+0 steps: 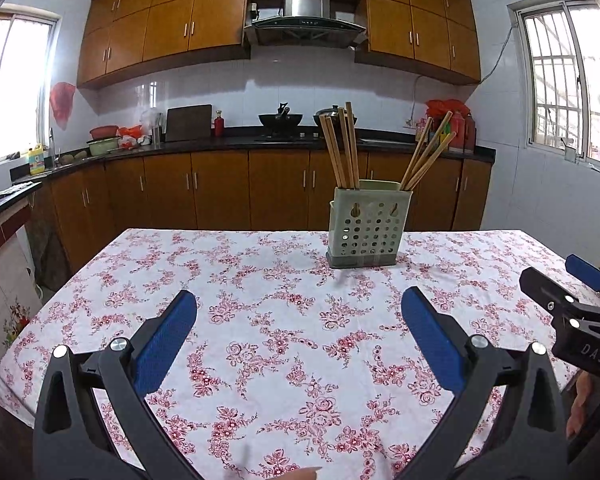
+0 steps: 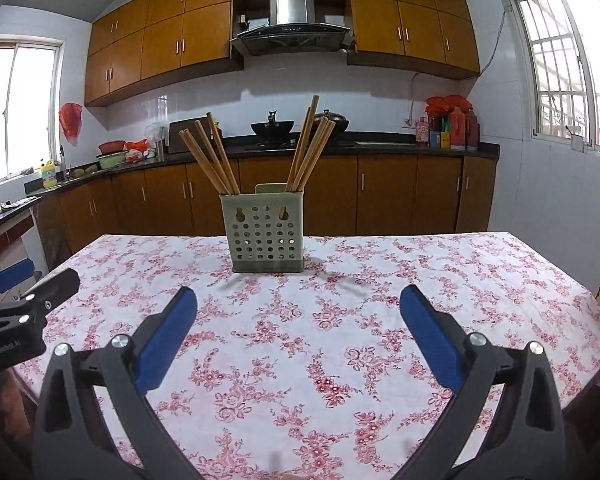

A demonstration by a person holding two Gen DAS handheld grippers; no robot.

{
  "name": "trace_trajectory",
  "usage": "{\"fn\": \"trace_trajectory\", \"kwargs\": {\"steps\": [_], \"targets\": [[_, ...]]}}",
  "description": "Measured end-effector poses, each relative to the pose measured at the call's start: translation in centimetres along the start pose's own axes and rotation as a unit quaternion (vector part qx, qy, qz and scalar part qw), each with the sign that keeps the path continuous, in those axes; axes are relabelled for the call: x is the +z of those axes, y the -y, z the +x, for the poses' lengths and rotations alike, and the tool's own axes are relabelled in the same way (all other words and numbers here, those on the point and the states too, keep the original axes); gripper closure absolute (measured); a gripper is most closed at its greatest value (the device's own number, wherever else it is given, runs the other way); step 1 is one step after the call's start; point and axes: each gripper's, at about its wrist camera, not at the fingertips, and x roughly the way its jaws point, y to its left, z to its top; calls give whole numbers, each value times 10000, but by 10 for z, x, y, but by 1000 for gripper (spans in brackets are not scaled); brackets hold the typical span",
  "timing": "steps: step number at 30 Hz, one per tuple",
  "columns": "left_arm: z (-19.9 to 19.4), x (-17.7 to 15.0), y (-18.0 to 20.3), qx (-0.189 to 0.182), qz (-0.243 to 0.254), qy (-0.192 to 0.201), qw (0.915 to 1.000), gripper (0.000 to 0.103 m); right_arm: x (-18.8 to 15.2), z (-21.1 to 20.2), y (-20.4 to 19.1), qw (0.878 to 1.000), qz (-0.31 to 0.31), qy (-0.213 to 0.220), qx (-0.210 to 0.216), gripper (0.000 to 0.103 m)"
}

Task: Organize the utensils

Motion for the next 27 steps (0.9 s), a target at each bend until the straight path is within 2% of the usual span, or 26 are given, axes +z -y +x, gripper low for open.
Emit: {"fn": "trace_trajectory", "kwargs": {"steps": [27], "targets": [[3,-3,3,11,-53,-55,10000,2,-1,2,-1,10000,26,-29,8,4]]}}
